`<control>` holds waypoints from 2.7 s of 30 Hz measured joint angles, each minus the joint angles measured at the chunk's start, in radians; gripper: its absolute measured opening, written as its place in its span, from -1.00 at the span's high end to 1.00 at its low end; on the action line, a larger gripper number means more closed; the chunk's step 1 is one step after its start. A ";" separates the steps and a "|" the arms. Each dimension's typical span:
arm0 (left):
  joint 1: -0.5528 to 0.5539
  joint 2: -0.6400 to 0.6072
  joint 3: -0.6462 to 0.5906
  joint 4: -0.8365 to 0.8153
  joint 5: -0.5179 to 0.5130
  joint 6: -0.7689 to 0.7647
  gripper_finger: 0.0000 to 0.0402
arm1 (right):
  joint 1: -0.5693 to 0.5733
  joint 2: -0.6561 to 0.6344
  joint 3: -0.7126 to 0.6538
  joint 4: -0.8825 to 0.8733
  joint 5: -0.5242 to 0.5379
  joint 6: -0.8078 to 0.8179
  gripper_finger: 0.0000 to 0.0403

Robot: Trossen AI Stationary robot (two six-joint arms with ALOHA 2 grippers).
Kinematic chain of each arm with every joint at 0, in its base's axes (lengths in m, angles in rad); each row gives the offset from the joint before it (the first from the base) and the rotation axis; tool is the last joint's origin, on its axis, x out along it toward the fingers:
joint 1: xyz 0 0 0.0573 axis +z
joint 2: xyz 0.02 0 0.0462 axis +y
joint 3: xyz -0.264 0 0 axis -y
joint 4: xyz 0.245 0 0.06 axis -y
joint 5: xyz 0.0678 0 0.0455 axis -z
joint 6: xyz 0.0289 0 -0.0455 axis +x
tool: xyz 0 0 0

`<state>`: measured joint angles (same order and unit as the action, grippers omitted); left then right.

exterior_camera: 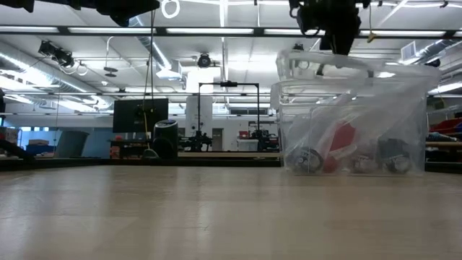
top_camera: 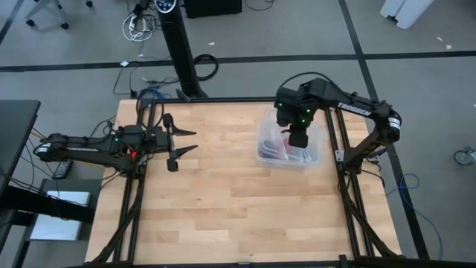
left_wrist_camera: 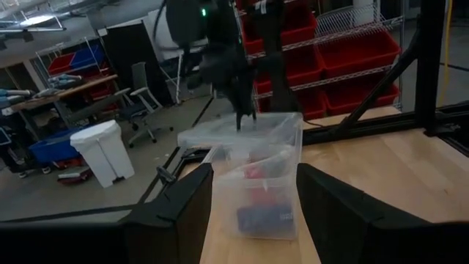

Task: Roll bandage
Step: Close the lid of the transparent bin

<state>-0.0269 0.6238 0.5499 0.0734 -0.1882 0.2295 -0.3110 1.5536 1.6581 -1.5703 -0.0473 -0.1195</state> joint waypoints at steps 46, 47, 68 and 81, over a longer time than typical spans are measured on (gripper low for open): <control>0.000 0.051 0.000 0.004 0.000 -0.003 -0.02 | 0.139 0.184 0.128 0.202 -0.088 0.189 0.88; 0.000 0.051 0.000 0.006 0.000 -0.003 -0.02 | 0.140 0.195 0.128 0.210 -0.098 0.179 0.88; 0.001 0.251 0.000 0.058 -0.010 0.004 0.11 | 0.154 0.198 0.255 0.137 0.185 0.119 0.21; 0.145 0.451 -0.081 0.480 0.197 0.001 0.96 | 0.182 -0.239 -0.448 0.822 0.347 0.217 0.99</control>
<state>0.1183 1.0746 0.4689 0.5532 0.0084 0.2301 -0.1287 1.3141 1.2102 -0.7481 0.2999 0.0979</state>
